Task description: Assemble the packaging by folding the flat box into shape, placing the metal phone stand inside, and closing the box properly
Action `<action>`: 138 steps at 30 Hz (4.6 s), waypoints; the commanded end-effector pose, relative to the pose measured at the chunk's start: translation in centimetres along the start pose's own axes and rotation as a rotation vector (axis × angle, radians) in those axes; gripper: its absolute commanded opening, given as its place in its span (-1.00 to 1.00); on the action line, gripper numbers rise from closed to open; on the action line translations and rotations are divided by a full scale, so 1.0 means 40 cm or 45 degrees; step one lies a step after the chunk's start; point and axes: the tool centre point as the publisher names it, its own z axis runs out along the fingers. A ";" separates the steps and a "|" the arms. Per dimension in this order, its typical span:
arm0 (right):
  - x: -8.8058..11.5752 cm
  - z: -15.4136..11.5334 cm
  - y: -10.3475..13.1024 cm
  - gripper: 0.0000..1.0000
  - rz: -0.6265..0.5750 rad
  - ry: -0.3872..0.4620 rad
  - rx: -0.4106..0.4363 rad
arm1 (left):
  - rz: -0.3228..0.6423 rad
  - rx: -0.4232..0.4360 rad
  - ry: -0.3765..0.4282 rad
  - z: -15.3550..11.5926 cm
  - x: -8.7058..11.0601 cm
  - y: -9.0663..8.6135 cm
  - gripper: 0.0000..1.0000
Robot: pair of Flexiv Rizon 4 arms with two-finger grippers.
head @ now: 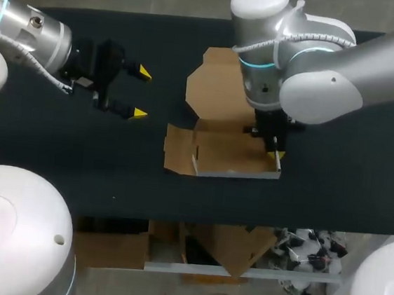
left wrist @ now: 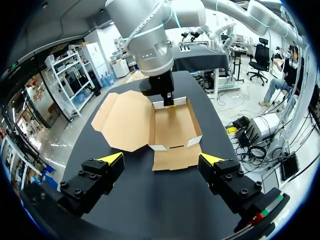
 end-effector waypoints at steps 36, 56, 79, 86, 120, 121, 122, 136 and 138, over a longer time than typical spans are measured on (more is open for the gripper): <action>0.012 -0.013 -0.002 -1.00 -0.142 0.392 0.014 | -0.001 -0.003 0.004 -0.002 0.000 -0.001 1.00; 0.023 0.000 -0.011 -1.00 -0.121 0.318 0.037 | -0.001 -0.003 0.004 -0.002 0.000 -0.001 1.00; 0.017 0.002 -0.013 -1.00 -0.100 0.327 0.036 | -0.001 -0.003 0.004 -0.002 0.000 -0.001 1.00; 0.017 0.002 -0.013 -1.00 -0.100 0.327 0.036 | -0.001 -0.003 0.004 -0.002 0.000 -0.001 1.00; 0.017 0.002 -0.013 -1.00 -0.100 0.327 0.036 | -1.944 -0.592 -0.322 0.106 0.127 0.038 1.00; 0.017 0.002 -0.013 -1.00 -0.100 0.327 0.036 | -1.972 -0.593 -0.312 0.109 0.129 0.041 1.00; 0.017 0.002 -0.013 -1.00 -0.100 0.327 0.036 | -1.994 -0.592 -0.303 0.113 0.132 0.044 1.00; 0.017 0.002 -0.013 -1.00 -0.100 0.327 0.036 | -2.301 -0.563 -0.217 0.157 0.153 0.096 1.00; 0.017 0.002 -0.013 -1.00 -0.100 0.327 0.036 | -2.322 -0.549 -0.193 0.162 0.151 0.105 1.00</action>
